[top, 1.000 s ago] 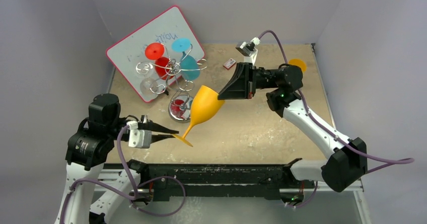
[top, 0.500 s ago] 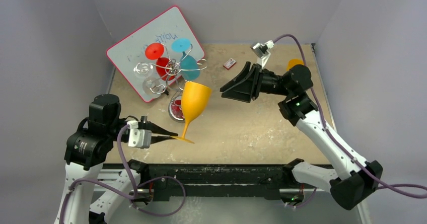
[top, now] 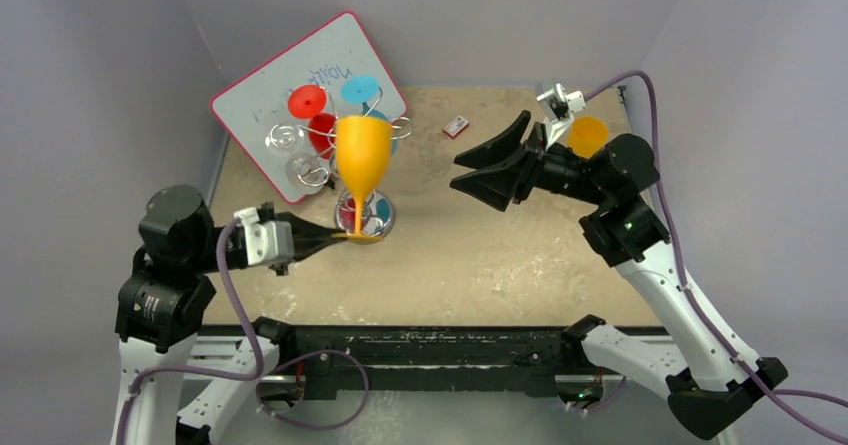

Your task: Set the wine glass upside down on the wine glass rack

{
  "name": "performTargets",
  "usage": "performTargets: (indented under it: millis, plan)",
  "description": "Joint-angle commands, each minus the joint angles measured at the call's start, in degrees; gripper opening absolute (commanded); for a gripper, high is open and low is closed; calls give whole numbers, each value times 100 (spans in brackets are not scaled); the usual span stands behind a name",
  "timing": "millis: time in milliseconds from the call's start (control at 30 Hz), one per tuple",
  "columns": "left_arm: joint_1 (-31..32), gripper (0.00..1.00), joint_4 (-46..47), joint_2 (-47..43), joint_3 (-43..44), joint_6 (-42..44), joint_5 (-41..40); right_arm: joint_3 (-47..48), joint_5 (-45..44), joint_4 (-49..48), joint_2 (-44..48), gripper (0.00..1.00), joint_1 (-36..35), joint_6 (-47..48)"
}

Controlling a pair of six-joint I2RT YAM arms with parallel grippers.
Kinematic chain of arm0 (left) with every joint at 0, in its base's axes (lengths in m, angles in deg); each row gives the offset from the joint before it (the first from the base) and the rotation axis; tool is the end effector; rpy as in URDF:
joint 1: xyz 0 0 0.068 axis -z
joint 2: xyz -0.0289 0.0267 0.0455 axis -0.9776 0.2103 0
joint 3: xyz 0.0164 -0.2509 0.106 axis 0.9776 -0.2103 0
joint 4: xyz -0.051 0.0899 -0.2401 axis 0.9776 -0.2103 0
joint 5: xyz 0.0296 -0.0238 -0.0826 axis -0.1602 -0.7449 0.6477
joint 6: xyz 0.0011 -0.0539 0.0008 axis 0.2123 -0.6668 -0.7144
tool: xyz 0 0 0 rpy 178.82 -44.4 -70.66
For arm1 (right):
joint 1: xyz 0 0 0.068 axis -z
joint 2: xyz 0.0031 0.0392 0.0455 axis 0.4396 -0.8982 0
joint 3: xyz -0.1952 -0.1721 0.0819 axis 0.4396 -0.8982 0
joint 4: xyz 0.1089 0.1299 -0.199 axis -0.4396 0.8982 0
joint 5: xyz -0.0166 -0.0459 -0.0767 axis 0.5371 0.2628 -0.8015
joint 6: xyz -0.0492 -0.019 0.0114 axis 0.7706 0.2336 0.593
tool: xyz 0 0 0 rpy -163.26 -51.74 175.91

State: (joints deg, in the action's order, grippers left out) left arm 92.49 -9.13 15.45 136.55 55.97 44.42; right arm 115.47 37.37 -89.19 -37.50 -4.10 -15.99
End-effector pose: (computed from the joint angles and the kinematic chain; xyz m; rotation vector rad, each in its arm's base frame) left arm 0.0552 -0.0478 0.4421 1.3250 1.1865 -0.8319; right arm 0.1504 0.1164 0.4814 -0.7140 1.2228 1.3973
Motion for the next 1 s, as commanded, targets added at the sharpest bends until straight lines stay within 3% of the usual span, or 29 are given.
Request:
performTargets:
  millis: [0, 133, 433, 567, 700, 867, 967]
  plan:
    - [-48, 0, 3450, -523, -381, -3409, -1721, 192, -266, 281, -77, 59, -50, 541]
    - [-53, 0, 4259, -797, -540, -4232, -2367, 241, -308, 403, -164, 59, -49, 589]
    - [-48, 0, 3678, -973, 126, -5404, -4529, 263, -408, 543, -200, 59, -44, 583]
    - [-48, 0, 2799, -906, 585, -6182, -5770, 292, -482, 614, -183, 59, -42, 582]
    - [-49, 0, 1311, -486, 1456, -7253, -6741, 338, -557, 772, -174, 59, -49, 624]
    - [-48, 0, -246, 178, 2503, -8342, -6888, 358, -623, 935, -111, 59, -49, 692]
    - [-48, 0, -494, 173, 2381, -8882, -6784, 287, -652, 906, -62, 59, -50, 689]
